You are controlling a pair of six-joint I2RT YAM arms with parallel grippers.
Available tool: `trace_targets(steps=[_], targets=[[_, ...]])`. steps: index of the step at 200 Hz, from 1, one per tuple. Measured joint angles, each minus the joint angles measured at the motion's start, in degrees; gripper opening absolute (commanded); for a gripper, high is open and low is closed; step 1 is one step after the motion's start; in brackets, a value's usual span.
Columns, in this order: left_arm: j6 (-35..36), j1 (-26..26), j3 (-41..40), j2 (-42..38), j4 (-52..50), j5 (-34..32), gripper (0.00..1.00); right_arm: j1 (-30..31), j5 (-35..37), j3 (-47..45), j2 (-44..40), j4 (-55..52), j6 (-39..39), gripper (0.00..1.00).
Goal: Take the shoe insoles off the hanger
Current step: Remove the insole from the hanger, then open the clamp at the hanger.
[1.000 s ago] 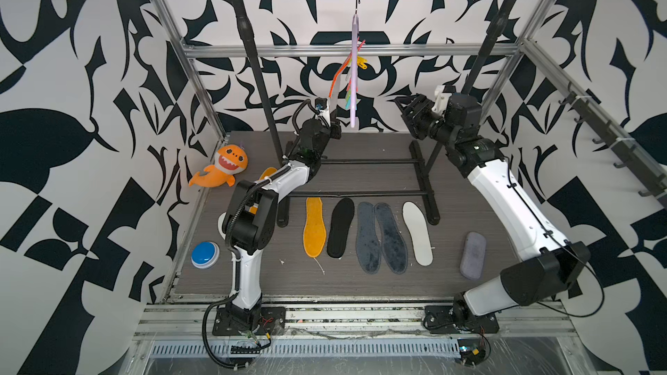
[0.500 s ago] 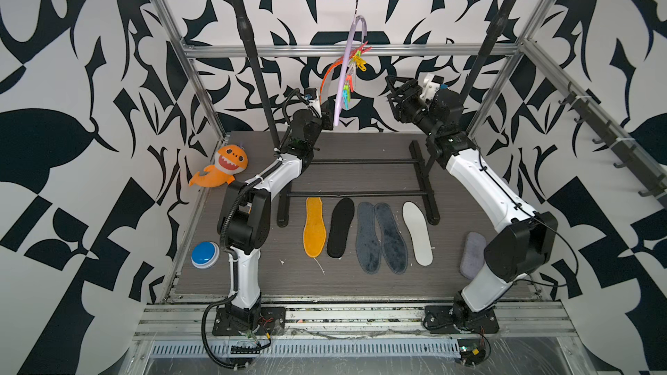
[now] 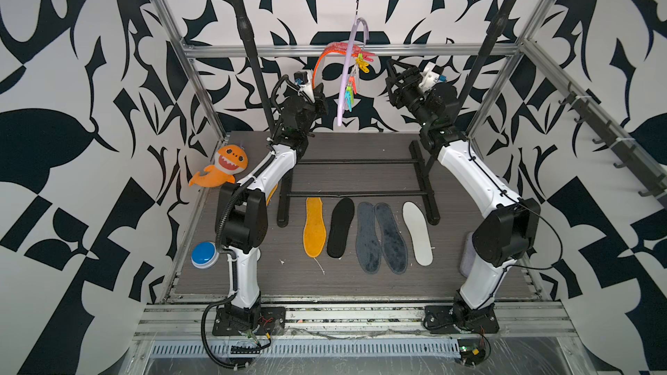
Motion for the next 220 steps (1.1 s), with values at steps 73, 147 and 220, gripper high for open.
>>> trace_targets(steps=[73,147,220], targets=[[-1.88,0.07,1.64,0.0,-0.61,1.27,0.0,0.17,-0.46,11.34,10.67,2.29,6.75,0.66],[-2.29,0.07,1.62,0.02,-0.61,1.9,0.0,2.01,-0.61,15.91,15.15,1.75,7.87,0.65],[-2.58,0.07,1.62,0.02,-0.59,2.27,0.0,2.34,2.99,9.97,11.85,4.48,7.85,0.69]])
